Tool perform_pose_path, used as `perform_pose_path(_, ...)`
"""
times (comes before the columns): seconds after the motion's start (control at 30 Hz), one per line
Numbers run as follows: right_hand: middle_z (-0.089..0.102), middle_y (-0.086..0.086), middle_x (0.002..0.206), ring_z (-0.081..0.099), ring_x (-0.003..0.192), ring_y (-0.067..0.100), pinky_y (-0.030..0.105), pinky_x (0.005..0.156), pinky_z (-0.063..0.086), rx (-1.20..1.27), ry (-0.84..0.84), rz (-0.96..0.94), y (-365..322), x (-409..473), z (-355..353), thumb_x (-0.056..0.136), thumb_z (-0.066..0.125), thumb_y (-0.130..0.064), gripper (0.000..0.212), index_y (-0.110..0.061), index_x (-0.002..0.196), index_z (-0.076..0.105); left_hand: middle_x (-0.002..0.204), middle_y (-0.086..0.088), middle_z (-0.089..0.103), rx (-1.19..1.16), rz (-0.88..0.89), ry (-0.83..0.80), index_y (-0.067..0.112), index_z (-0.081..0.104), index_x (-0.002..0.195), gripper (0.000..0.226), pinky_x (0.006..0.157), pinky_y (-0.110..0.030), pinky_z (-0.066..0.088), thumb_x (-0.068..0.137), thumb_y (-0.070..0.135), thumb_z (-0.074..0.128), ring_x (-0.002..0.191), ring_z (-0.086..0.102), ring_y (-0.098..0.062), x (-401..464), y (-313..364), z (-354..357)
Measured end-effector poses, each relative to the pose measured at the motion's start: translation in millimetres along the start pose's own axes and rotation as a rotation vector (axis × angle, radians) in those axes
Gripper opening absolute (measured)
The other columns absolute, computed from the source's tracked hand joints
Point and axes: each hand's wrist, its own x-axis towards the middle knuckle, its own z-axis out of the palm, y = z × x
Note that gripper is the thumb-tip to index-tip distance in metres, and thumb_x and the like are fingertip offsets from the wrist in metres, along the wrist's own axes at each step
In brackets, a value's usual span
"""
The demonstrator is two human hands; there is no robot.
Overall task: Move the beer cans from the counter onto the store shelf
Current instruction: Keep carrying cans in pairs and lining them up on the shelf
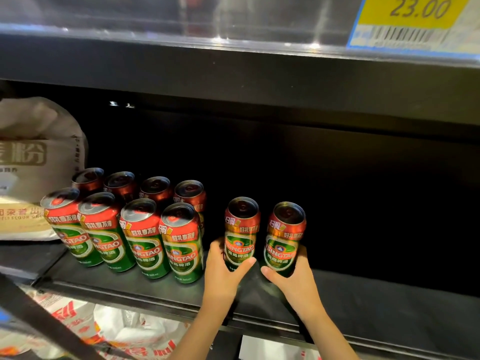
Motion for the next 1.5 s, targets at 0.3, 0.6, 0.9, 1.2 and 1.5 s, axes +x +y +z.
perform_pose_path(0.3,0.057,-0.021,0.104,0.056,0.093,-0.007,0.006,0.070,0.044,-0.046,0.027,-0.032,5,1,-1,0.067,0.084,-0.022,0.062,-0.031,0.116,0.046,0.120,0.000,0.053,0.153,0.038,-0.021,0.021,0.039,0.121,0.065,0.097,-0.037,0.047,0.070,0.020,0.078,0.113,0.053,-0.014,2,-14,0)
perform_pose_path(0.6,0.050,-0.020,0.106,0.048,0.088,-0.011,0.000,0.066,0.039,-0.074,-0.030,-0.017,6,0,0,0.073,0.079,-0.019,0.055,-0.032,0.114,0.043,0.116,0.003,0.048,0.170,0.094,-0.003,0.016,0.042,0.121,0.060,0.093,-0.026,0.044,0.073,0.020,0.078,0.111,0.052,-0.012,0,-14,1)
perform_pose_path(0.9,0.051,-0.023,0.107,0.047,0.087,-0.020,-0.005,0.070,0.037,-0.074,-0.020,-0.043,5,0,2,0.071,0.081,-0.021,0.059,-0.030,0.117,0.045,0.117,0.000,0.046,0.261,0.106,0.074,0.011,0.043,0.125,0.061,0.092,-0.026,0.044,0.076,0.023,0.076,0.111,0.049,-0.013,-5,-10,5)
perform_pose_path(1.2,0.056,-0.017,0.107,0.051,0.088,-0.015,-0.002,0.071,0.040,-0.087,-0.005,-0.067,7,0,6,0.072,0.080,-0.021,0.055,-0.021,0.120,0.054,0.126,-0.001,0.047,0.246,0.052,0.279,0.014,0.042,0.137,0.066,0.099,-0.037,0.045,0.080,0.025,0.073,0.116,0.049,-0.017,-21,-4,18)
perform_pose_path(1.5,0.061,-0.015,0.099,0.060,0.091,0.000,0.018,0.083,0.048,-0.102,-0.043,-0.070,2,9,12,0.072,0.081,-0.020,0.046,-0.028,0.106,0.052,0.132,-0.006,0.046,0.165,-0.051,0.370,0.008,0.037,0.139,0.063,0.102,-0.034,0.042,0.085,0.021,0.067,0.123,0.047,-0.022,-19,7,30)
